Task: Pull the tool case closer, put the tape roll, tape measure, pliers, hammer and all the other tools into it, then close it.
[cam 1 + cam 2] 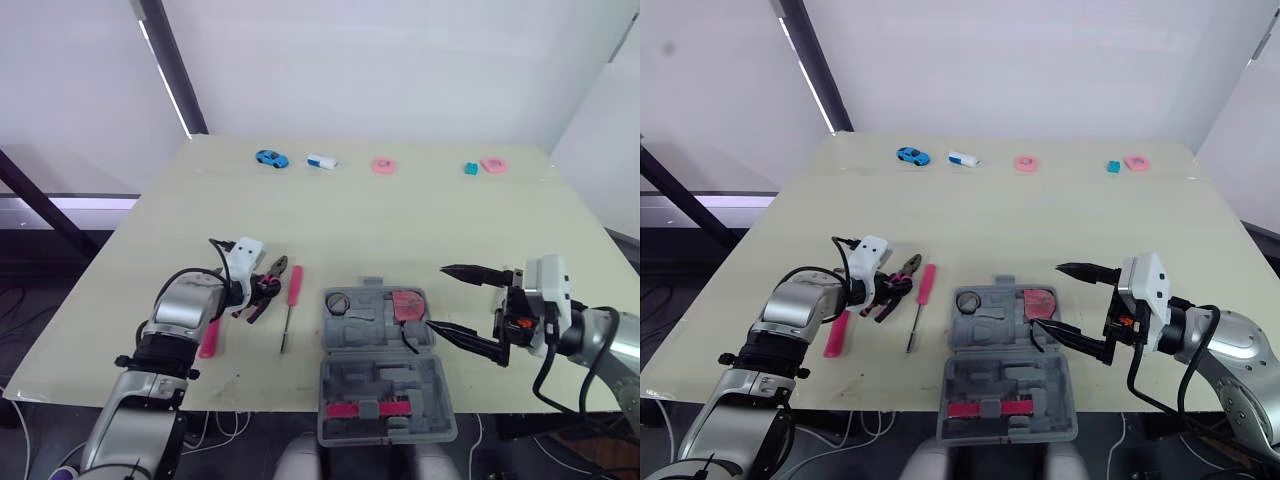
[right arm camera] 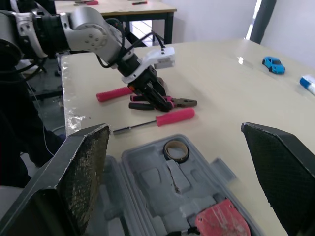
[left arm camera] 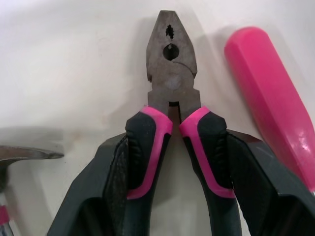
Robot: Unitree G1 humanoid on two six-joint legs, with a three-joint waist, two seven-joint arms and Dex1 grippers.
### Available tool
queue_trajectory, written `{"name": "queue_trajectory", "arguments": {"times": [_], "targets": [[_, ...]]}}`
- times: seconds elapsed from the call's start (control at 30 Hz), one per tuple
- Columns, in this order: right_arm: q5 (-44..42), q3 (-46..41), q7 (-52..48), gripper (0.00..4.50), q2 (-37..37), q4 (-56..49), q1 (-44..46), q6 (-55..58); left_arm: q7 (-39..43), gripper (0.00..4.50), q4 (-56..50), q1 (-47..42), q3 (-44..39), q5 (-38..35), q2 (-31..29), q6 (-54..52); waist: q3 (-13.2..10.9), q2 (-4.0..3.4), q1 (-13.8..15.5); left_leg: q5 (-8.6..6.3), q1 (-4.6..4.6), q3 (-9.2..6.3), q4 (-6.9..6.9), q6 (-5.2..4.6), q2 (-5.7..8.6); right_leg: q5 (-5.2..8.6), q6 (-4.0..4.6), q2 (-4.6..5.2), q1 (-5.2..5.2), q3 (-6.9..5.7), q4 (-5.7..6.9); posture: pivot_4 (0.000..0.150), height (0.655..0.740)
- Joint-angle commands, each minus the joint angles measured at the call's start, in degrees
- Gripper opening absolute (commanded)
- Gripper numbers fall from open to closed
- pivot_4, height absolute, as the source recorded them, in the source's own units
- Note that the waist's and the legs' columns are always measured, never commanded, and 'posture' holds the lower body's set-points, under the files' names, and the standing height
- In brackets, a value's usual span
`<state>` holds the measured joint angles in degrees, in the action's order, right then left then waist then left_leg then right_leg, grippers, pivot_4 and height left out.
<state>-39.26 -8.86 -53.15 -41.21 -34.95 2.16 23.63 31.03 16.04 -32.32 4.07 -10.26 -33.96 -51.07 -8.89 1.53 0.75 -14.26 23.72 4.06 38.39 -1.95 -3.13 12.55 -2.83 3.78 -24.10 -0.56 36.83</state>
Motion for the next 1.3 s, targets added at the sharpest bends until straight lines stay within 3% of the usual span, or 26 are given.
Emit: {"name": "queue_trajectory", "arguments": {"times": [0.03, 0.23, 0.4, 0.57, 0.67, 0.9, 1.0, 1.3], "targets": [[-1.1, 0.4, -0.8, 4.50, -0.2, -2.9, 1.5, -1.2, 1.0, 2.38, -0.3, 1.6, 0.1, 0.1, -0.1, -1.7, 0.0, 0.00, -0.1, 0.00, 0.00, 0.00, 0.00, 0.00, 0.00, 0.00, 0.00, 0.00, 0.00, 0.00, 0.00, 0.150, 0.7400], [-1.0, 2.4, -1.8, 4.50, -1.4, -2.0, 2.5, 0.6, 3.0, 2.38, -6.9, 3.9, -5.4, -2.2, -3.2, 1.6, 0.0, 0.01, -0.4, 0.00, 0.01, 0.01, 0.00, 0.00, -0.02, 0.00, 0.00, -0.02, -0.02, 0.02, 0.00, 0.150, 0.7400], [-0.5, 6.4, 0.4, 4.50, -2.1, -2.3, 7.6, 5.4, 15.2, 2.38, -16.4, 6.1, -9.5, -8.4, -12.7, 2.1, -0.2, 0.24, -0.8, 0.00, 0.10, -0.04, -0.01, 0.01, -0.10, 0.01, 0.04, -0.07, -0.13, -0.03, 0.04, 0.150, 0.7400], [-0.7, 14.8, 2.3, 4.50, -2.8, 0.2, 21.6, 17.5, 28.6, 2.38, -19.5, 2.6, -8.2, -13.7, -20.7, 3.0, -0.2, 0.25, -0.5, 0.01, 0.13, 0.02, 0.05, 0.02, -0.09, 0.12, 0.28, 0.01, -0.17, -0.02, 0.05, 0.150, 0.7400], [5.0, 24.3, 5.5, 4.50, 1.8, 7.8, 36.0, 25.5, 36.0, 2.38, -20.3, -2.7, -2.8, -13.2, -23.9, 4.2, -0.2, 0.25, -0.4, 0.00, 0.12, 0.06, 0.02, 0.02, -0.07, 0.13, 0.28, 0.00, -0.17, -0.01, 0.03, 0.150, 0.7400], [13.0, 34.2, 5.6, 4.50, 13.4, 23.3, 52.2, 27.5, 44.4, 2.38, -21.2, -11.3, 6.8, -11.0, -24.0, 6.1, -0.3, 0.24, -0.2, 0.04, 0.61, 0.07, 0.02, 0.04, -0.07, -0.02, 0.06, -0.13, -0.71, 0.05, 0.20, 0.150, 0.7400], [15.2, 35.8, 6.1, 4.50, 16.4, 26.4, 54.5, 28.1, 47.9, 2.38, -22.1, -12.8, 10.2, -9.3, -24.2, 8.6, -0.3, 0.25, -0.2, 0.16, 1.10, 0.07, 0.13, 0.23, -0.07, -0.04, 0.02, -0.13, -1.12, 0.05, 0.23, 0.150, 0.7400], [18.5, 36.6, 5.1, 4.50, 18.3, 27.2, 54.9, 29.2, 52.5, 2.38, -19.2, -14.2, 12.3, -5.6, -23.7, 13.9, -0.3, 0.24, -0.2, 0.07, 1.10, 0.07, 0.15, 0.08, -0.07, -0.03, 0.02, -0.13, -1.15, 0.03, 0.33, 0.150, 0.7400]]}}
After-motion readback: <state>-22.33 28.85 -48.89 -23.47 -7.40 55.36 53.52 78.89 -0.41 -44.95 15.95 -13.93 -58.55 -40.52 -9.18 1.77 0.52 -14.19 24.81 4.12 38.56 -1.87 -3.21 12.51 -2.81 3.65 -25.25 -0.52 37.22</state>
